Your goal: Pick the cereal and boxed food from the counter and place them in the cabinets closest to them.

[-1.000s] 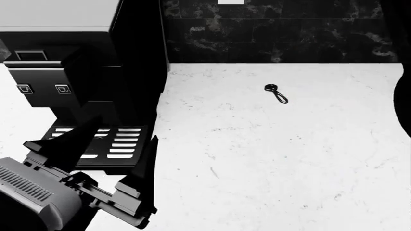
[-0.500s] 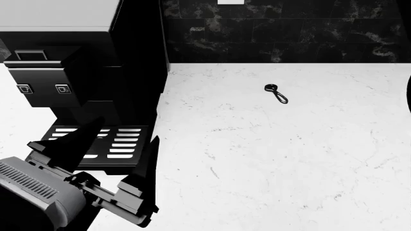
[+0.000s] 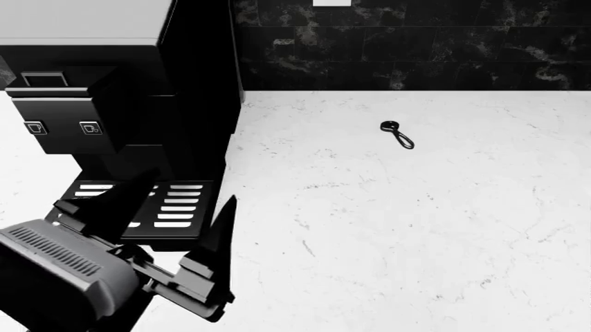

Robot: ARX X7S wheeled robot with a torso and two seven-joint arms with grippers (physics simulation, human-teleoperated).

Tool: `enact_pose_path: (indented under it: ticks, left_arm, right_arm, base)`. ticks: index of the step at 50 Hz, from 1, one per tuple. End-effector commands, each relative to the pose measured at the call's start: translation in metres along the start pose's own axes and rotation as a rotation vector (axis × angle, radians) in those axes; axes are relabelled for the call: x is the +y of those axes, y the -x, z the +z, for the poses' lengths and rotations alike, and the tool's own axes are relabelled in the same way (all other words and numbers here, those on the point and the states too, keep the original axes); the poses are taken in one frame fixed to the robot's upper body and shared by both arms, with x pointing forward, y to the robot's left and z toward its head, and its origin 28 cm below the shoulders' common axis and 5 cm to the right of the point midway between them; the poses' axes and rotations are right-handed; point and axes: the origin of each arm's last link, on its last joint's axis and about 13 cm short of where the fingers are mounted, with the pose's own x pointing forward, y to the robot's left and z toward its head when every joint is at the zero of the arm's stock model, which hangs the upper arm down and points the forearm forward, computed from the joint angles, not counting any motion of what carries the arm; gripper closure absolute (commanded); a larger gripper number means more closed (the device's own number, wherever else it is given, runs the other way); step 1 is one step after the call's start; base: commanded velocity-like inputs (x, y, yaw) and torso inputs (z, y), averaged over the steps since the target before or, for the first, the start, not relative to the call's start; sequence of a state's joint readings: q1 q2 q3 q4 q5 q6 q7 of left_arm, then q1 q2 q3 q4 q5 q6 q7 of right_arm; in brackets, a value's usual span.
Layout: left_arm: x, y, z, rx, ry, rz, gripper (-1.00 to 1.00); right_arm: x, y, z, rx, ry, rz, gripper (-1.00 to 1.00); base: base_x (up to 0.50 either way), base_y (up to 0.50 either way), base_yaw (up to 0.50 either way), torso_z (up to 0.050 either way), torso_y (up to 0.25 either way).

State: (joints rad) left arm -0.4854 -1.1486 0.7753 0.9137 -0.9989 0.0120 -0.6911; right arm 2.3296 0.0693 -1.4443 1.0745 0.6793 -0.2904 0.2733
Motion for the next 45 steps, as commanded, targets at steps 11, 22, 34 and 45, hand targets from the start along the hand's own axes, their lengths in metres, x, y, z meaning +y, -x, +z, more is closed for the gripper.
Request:
enact_pose_path:
  ticks: [11,22,34,45]
  left_arm:
    - [0.005,-0.006,0.003,-0.023,-0.016,0.051,-1.0]
    - [0.006,-0.008,0.014,-0.093,-0.074,0.167,-1.0]
    - [0.01,-0.005,0.018,-0.146,-0.05,0.288,-1.0]
    - [0.011,-0.009,0.015,-0.155,-0.04,0.318,-1.0]
  right_arm:
    - [0.004,0.136,0.036,0.429,-0.398,-0.117,-1.0]
    - [0.017,0.236,0.068,0.7,-0.395,-0.103,-1.0]
    - [0.033,0.282,0.069,0.782,-0.424,-0.161,-1.0]
    - [0.046,0.305,0.062,0.812,-0.436,-0.198,-1.0]
  base:
    - [0.0,0.0,0.0,0.0,0.0]
    - [-0.08,0.03,0.0,0.0,0.0]
    - [-0.5,0.19,0.0,0.0,0.001]
    - [-0.5,0.15,0.0,0.0,0.0]
